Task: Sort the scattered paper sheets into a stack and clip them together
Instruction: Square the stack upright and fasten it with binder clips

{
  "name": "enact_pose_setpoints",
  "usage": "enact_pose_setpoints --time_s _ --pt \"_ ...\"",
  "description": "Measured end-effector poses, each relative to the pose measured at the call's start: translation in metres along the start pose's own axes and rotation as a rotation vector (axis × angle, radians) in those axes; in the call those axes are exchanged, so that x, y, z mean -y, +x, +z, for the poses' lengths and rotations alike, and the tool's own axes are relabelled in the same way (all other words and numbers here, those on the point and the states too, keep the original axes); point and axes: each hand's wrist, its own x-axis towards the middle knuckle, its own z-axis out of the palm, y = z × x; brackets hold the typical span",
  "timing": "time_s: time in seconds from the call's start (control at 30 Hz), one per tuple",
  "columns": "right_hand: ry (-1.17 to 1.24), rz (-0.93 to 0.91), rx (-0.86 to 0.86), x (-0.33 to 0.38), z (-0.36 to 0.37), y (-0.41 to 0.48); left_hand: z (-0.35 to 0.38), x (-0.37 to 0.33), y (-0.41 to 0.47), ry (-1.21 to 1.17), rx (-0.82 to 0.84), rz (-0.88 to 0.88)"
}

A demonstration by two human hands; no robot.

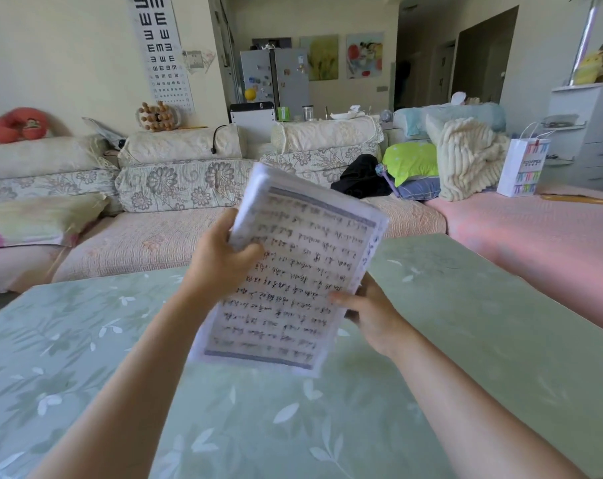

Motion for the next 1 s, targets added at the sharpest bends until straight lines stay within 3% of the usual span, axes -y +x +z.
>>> enact_pose_setpoints --time_s 0.13,0.23,0.4,0.57,0.77,1.0 --pt "-0.131 -0.081 0.008 0.016 0.012 0.000 -0.004 0.022 -0.021 -0.289 -0.115 -0.072" --pt "-0.360 -0.169 -0.063 0.017 0.025 0.000 0.005 0.040 -0.035 -0.353 -0.218 -0.115" --pt "-0.413 -0.328 -0.157 0.017 0.040 -0.002 0.021 0.052 -0.047 -0.381 -0.307 -0.131" --pt "-0.358 -0.260 -0.249 0.003 0.033 -0.005 0.024 0.061 -0.057 -0.422 -0.216 -0.259" --pt "-0.324 -0.228 -0.259 0.009 0.038 0.001 0.008 0.027 -0.029 -0.503 -0.267 -0.152" --pt "-0.316 -0.216 -0.223 0.014 0.032 0.013 0.003 -0.001 0.017 -0.568 -0.427 -0.364"
